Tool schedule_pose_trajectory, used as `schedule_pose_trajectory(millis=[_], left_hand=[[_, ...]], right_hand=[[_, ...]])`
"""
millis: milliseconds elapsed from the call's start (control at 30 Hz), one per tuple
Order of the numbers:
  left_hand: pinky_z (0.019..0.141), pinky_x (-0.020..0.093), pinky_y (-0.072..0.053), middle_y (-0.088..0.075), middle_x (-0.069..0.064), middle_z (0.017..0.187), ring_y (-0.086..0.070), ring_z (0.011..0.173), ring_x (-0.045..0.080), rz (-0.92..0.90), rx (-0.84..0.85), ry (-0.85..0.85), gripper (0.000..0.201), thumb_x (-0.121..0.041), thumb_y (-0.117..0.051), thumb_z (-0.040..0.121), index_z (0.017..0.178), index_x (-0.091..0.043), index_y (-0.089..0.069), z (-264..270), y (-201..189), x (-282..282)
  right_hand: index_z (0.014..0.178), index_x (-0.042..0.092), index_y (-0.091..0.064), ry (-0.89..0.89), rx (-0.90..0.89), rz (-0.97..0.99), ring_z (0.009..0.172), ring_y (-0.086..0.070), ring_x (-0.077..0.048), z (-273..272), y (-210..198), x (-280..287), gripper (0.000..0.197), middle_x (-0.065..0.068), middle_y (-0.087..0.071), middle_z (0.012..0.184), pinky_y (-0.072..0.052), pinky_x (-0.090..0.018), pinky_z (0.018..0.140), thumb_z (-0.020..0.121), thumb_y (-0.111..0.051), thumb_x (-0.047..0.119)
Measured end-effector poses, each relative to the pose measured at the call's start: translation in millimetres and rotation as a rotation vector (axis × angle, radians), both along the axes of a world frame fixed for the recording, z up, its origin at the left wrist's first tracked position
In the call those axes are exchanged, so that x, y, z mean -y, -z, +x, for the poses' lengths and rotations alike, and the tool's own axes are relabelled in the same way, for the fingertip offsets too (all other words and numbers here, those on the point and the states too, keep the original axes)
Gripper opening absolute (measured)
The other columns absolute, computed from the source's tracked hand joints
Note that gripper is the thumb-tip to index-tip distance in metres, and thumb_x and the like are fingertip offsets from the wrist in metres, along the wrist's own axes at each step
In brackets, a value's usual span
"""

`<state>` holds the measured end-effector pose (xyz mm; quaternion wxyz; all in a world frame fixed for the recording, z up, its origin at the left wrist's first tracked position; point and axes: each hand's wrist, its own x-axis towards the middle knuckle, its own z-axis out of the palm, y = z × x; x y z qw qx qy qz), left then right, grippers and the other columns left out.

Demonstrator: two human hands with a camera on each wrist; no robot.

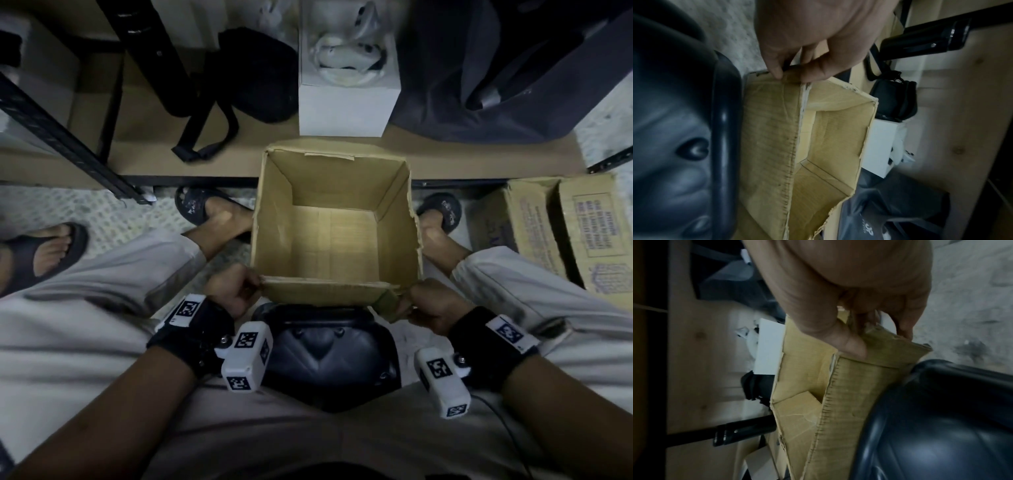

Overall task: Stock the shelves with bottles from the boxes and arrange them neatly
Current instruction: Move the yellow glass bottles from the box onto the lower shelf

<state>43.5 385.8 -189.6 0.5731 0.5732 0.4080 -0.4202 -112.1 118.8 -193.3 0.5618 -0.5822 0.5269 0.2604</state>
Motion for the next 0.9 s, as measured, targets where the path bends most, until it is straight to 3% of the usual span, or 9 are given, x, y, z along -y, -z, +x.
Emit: schedule_pose_trajectory(millis=[100, 233, 333, 433, 533, 600, 667, 800, 900], left_hand=[[0.065, 0.022, -0.042, -0.050, 0.003, 0.062, -0.046, 0.066, 0.012, 0.008, 0.042, 0.094, 0.027, 0.005, -0.049, 0.089, 0.066, -0.011, -0.049, 7, -5, -4], [0.069, 0.025, -0.039, -0.056, -0.003, 0.085, -0.052, 0.086, 0.011, -0.023, 0.030, 0.268, 0.020, -0.012, -0.062, 0.089, 0.073, -0.022, -0.054, 9, -20, -2], [0.072, 0.032, -0.037, -0.062, -0.009, 0.093, -0.053, 0.095, 0.011, 0.014, 0.095, 0.365, 0.024, -0.008, -0.062, 0.087, 0.072, -0.024, -0.054, 10, -28, 0], [0.071, 0.033, -0.038, -0.063, -0.009, 0.087, -0.057, 0.088, 0.012, 0.015, 0.215, 0.356, 0.029, -0.001, -0.062, 0.085, 0.083, -0.028, -0.052, 9, -29, -6], [0.068, 0.031, -0.040, -0.061, -0.002, 0.087, -0.057, 0.084, 0.016, 0.013, 0.378, 0.303, 0.034, 0.006, -0.062, 0.084, 0.092, -0.025, -0.050, 9, -32, -13], [0.069, 0.030, -0.042, -0.061, 0.002, 0.086, -0.057, 0.079, 0.015, -0.023, 0.438, 0.281, 0.034, 0.008, -0.059, 0.086, 0.089, -0.023, -0.049, 11, -36, -14], [0.069, 0.030, -0.046, -0.059, 0.005, 0.082, -0.056, 0.075, 0.014, -0.070, 0.471, 0.267, 0.034, 0.011, -0.057, 0.087, 0.087, -0.021, -0.048, 11, -40, -16], [0.053, 0.025, -0.048, -0.058, -0.004, 0.062, -0.056, 0.057, 0.007, -0.137, 0.545, 0.280, 0.032, 0.011, -0.051, 0.091, 0.082, -0.020, -0.047, 15, -42, -16], [0.056, 0.028, -0.048, -0.056, -0.007, 0.058, -0.054, 0.056, 0.009, -0.193, 0.499, 0.281, 0.031, 0.009, -0.048, 0.092, 0.084, -0.020, -0.049, 25, -42, -17]], right_hand=[[0.085, 0.000, -0.067, 0.005, 0.107, -0.071, 0.071, -0.054, -0.026, 0, -14, 11, 0.020, -0.016, -0.064, 0.081, -0.033, -0.026, 0.055, 0.079, -0.054, -0.013], [0.106, 0.010, -0.069, 0.054, 0.297, -0.204, 0.077, -0.059, -0.015, 1, -31, 19, 0.029, -0.002, -0.068, 0.092, -0.039, -0.027, 0.064, 0.083, -0.063, -0.007], [0.117, 0.008, -0.064, 0.094, 0.423, -0.263, 0.095, -0.065, -0.018, 5, -39, 17, 0.035, -0.007, -0.070, 0.110, -0.049, -0.030, 0.075, 0.086, -0.064, -0.008], [0.118, 0.016, -0.057, 0.185, 0.489, -0.279, 0.090, -0.064, -0.010, 8, -43, 16, 0.039, -0.003, -0.065, 0.114, -0.052, -0.029, 0.072, 0.087, -0.064, -0.008], [0.112, 0.020, -0.059, 0.138, 0.530, -0.310, 0.100, -0.065, -0.019, 7, -47, 20, 0.037, -0.007, -0.066, 0.119, -0.054, -0.035, 0.081, 0.088, -0.065, -0.007], [0.098, 0.012, -0.066, 0.080, 0.556, -0.320, 0.099, -0.065, -0.023, 5, -49, 24, 0.024, -0.012, -0.067, 0.114, -0.053, -0.038, 0.086, 0.087, -0.064, -0.009], [0.085, 0.012, -0.069, 0.034, 0.588, -0.317, 0.086, -0.063, -0.019, 2, -51, 27, 0.024, -0.010, -0.069, 0.097, -0.050, -0.036, 0.082, 0.088, -0.062, -0.011], [0.085, 0.016, -0.072, -0.001, 0.670, -0.345, 0.073, -0.059, -0.009, 5, -58, 32, 0.025, -0.004, -0.070, 0.080, -0.049, -0.023, 0.070, 0.089, -0.062, -0.007], [0.083, 0.018, -0.074, -0.003, 0.703, -0.362, 0.075, -0.060, -0.008, 11, -63, 37, 0.025, 0.005, -0.072, 0.074, -0.049, -0.020, 0.073, 0.089, -0.064, -0.004]])
